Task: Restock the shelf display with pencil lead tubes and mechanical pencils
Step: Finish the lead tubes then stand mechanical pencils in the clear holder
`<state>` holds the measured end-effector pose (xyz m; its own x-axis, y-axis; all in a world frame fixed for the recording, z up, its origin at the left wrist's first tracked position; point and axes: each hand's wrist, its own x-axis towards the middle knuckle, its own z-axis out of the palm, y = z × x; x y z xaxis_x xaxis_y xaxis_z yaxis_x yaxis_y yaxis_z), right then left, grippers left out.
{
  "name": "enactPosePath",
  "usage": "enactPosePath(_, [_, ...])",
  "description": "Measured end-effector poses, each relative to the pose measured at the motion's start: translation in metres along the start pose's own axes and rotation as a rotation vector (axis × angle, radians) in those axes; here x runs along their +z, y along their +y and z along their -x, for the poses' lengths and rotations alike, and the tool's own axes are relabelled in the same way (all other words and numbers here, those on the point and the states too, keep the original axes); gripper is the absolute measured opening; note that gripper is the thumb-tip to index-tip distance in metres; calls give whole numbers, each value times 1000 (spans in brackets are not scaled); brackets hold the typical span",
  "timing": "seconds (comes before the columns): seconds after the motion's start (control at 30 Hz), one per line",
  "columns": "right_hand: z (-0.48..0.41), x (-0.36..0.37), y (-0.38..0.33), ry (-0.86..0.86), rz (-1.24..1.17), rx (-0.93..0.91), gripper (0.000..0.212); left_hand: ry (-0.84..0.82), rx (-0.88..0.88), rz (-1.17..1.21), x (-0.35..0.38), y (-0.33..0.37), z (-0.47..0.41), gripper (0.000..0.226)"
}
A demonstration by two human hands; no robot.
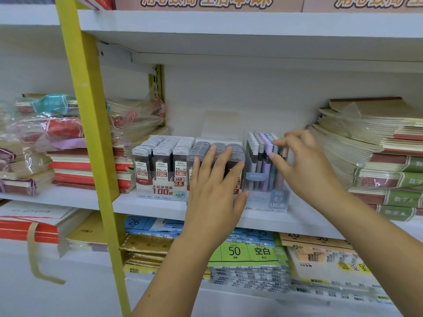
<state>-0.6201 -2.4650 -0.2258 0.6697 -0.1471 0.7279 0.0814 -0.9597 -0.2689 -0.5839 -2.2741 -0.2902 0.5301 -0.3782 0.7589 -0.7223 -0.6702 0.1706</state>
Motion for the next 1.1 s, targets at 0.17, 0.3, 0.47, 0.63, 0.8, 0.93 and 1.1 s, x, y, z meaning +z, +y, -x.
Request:
enactPosePath(0.17, [17,10,-4,-42,-142,46,50,14,-9,43,-5,1,1,59])
enactPosePath(0.3, [39,14,-3,-102,-98,12,82,65,-68,-16,-19,-15,4,78])
enactPosePath(0.47, [44,24,-4,-150,129,-132,98,-131,-57,-137,-35,-47,-9,96])
enactPosePath(0.63, [45,30,-4,-132,128,-149,88,-185,2,-115,-36,-53,-14,87])
enactPosePath(0.8, [27,16,-15,-139,139,-110,77,-139,30,-75,-41,-56,-20,75])
enactPosePath(0.93, [-19,3,-25,-241,235,-126,83,-205,58,-54,-44,-50,-47,70])
enactPosePath(1.1, [-34,4,-19,-372,234,-112,74,-304,100,-49,-33,-48,-61,59])
